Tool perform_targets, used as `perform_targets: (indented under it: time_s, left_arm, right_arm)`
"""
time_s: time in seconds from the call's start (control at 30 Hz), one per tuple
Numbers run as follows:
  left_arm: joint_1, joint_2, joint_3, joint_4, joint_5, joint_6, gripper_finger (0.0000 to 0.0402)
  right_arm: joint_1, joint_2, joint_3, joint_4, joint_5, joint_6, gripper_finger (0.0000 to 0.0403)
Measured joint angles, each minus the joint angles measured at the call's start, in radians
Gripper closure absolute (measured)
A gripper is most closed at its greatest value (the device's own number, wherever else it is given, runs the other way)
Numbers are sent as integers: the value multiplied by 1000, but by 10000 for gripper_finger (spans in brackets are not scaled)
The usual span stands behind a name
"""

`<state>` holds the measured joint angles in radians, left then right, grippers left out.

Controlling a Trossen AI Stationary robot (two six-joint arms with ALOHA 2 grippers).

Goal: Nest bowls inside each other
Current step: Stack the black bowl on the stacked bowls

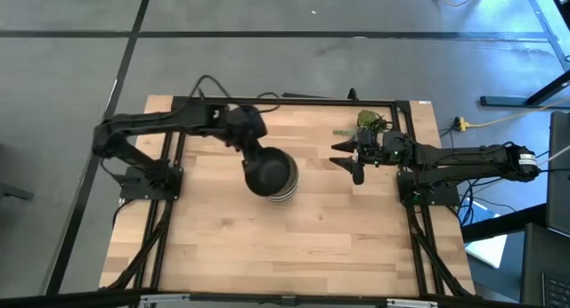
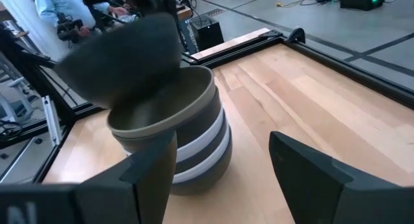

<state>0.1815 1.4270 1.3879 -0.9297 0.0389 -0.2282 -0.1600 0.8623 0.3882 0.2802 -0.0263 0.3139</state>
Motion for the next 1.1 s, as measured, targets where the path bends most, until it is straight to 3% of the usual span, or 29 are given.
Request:
perform_targets:
  time_s: [0.23,0.47,1.1]
  left_arm:
    - [25,139,93,-83,38,52,400]
    - [55,211,104,-102,29,56,400]
    - [70,212,104,-100,-1,159,327]
  right_arm:
    - [0,0,0,-2,-2,-3,155]
    - [0,0,0,-2,-3,-5,155]
    - [0,0,0,-21,-3,-8,155]
